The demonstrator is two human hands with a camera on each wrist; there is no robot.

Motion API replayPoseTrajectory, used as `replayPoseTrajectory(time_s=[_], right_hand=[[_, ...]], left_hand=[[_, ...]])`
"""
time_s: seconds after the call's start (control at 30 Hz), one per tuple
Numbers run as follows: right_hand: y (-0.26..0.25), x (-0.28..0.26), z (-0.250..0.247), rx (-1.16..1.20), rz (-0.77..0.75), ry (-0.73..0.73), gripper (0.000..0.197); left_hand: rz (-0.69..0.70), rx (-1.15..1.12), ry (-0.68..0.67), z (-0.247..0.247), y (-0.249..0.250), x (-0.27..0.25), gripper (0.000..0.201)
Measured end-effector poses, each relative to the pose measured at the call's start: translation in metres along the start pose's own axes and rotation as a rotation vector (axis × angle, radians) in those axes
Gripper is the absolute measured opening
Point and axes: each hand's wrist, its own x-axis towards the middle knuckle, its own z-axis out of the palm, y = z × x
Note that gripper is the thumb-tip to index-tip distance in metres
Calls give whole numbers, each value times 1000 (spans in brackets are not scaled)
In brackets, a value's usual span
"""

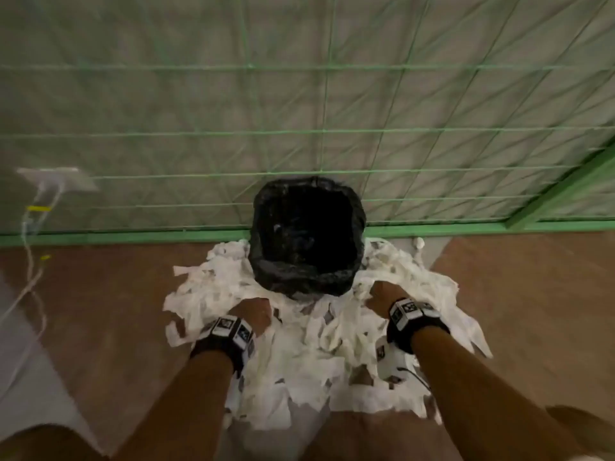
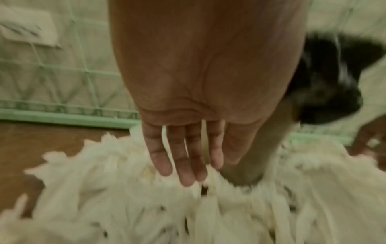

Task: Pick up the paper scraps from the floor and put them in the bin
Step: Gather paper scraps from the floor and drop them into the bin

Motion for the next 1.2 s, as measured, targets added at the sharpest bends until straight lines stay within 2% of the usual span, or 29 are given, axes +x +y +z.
replayPoseTrajectory(time_s=[0.07,0.1,0.17,0.23,0.3,0.4,0.47,0.53,0.6,0.67,0.73,0.77,0.83,0.93,1.0,1.07,1.13,1.2], right_hand=[[1,13,41,69,46,23,64],[-1,15,60,57,31,31,64],[0,18,89,-5,-17,113,53],[4,19,104,-90,-60,178,39],[3,12,103,-94,-58,206,33],[2,1,85,34,-70,277,27],[1,-4,65,121,-74,311,31],[0,-8,48,156,-66,311,31],[0,-10,30,188,-63,298,24],[-2,-13,13,174,-90,251,18],[-5,-21,-9,179,-119,216,3],[-7,-26,-19,186,-131,207,5],[-9,-34,-39,187,-165,238,12],[-14,-50,-70,73,-202,309,26],[-19,-63,-88,33,-213,239,35],[-25,-75,-104,-74,-221,188,31],[-31,-85,-120,-143,-229,227,16],[-41,-96,-136,-114,-233,281,18]], left_hand=[[8,-53,61,41,-3,24,38],[1,-61,82,63,-5,35,43],[-19,-32,116,101,-9,48,54],[-37,-22,140,130,-16,50,54],[2,-27,197,141,-20,43,39],[71,-62,333,135,-15,28,15],[83,-133,438,125,-14,24,10],[90,-187,501,118,-17,25,13],[121,-216,461,112,-17,24,18],[125,-215,294,112,-16,23,32],[129,-97,163,120,-16,25,52],[139,-32,148,125,-16,27,56],[156,6,154,132,-14,28,53],[139,37,188,137,-12,28,38],[129,41,196,138,-11,28,37],[119,-53,179,135,-7,27,40],[83,-245,155,124,-3,23,44],[70,-487,150,113,-2,18,46]])
